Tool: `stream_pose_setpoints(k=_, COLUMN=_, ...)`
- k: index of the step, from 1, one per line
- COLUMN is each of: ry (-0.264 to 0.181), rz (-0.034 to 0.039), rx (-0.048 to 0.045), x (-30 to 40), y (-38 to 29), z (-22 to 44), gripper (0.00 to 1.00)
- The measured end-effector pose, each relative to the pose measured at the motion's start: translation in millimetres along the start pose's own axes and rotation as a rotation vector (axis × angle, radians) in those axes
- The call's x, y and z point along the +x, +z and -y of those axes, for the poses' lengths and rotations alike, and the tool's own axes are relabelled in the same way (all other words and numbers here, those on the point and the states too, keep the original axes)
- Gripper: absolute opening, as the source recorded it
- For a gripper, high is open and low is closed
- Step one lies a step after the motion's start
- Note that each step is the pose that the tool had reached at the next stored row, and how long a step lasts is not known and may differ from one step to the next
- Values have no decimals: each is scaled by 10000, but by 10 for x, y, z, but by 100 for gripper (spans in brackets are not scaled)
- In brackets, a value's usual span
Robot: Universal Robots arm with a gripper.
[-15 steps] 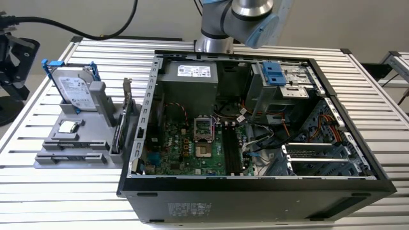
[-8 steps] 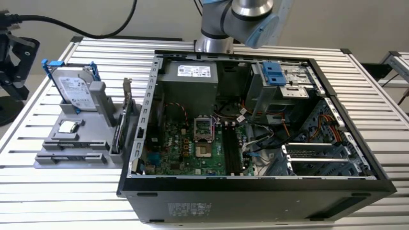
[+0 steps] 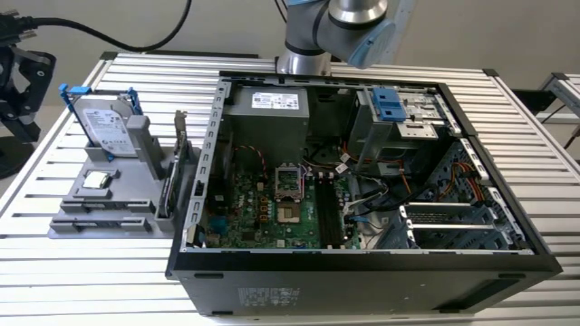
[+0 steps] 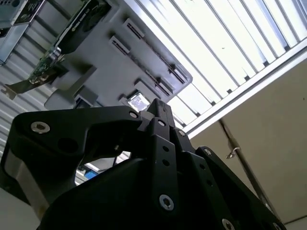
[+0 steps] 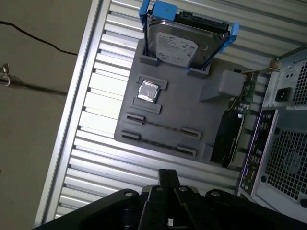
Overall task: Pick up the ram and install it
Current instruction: 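Pick up the ram and move it above insertion slot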
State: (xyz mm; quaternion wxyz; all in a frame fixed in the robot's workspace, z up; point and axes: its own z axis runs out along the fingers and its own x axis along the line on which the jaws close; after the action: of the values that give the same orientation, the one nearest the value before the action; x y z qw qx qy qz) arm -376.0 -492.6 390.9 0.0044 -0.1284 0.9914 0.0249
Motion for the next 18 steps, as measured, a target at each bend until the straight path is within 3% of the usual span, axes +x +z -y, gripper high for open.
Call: stream_pose_setpoints(k=18, ry=-1691, rz=-81, rx=-25, x=2, y=0, z=0, gripper=0)
